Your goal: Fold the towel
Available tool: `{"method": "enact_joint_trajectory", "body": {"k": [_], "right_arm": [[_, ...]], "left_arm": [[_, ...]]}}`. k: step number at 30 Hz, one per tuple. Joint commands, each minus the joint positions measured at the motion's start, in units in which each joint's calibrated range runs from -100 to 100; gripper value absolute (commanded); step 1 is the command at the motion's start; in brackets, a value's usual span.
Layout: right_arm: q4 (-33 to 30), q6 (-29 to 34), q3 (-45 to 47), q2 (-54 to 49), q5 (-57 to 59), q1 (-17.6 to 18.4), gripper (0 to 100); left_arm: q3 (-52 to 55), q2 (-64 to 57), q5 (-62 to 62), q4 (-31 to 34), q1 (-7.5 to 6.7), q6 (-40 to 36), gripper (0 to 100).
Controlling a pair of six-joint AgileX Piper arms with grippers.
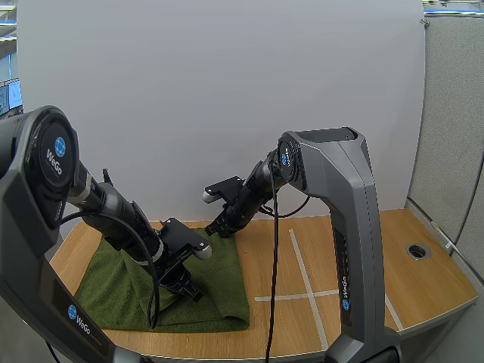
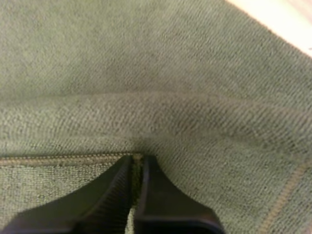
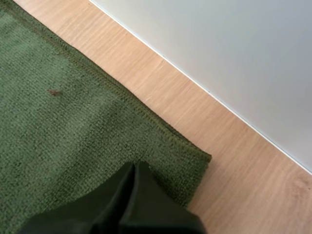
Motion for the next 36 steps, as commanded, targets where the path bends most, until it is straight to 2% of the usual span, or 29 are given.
{"method": "enact_joint_trajectory", "body": {"k": [1,5,10,21,29,33,36], "right_arm": [[-0.22,-0.5,-0.21,-0.16,1.49,-0.31,0],[-0.22,-0.5,-0.21,-0.16,1.49,-0.31,0],[-0.22,-0.5,-0.21,-0.16,1.16,-0.31,0],[-0.22,-0.5,-0.21,-0.16,0.95,-0.31,0],[-0.22,-0.5,-0.21,-0.16,0.95,-0.31,0],[-0.22,-0.5,-0.21,-0.16,0.95,-0.31,0],[-0.22,-0.5,-0.21,-0.16,0.95,-0.31,0]], "left_arm": [[-0.31,-2.1,0.79,7.17,-0.16,-5.74,0],[-0.31,-6.43,1.13,8.84,0.32,-6.91,0],[-0.31,-11.92,3.32,10.01,2.78,-7.12,0],[-0.31,-16.3,12.59,12.76,11.7,-6.55,0],[-0.31,-16.3,12.77,14.43,18.36,-3.31,0],[-0.31,-16.3,12.77,14.43,21.35,-1.01,0],[-0.31,-16.3,12.77,14.43,23.06,0.67,0]]}}
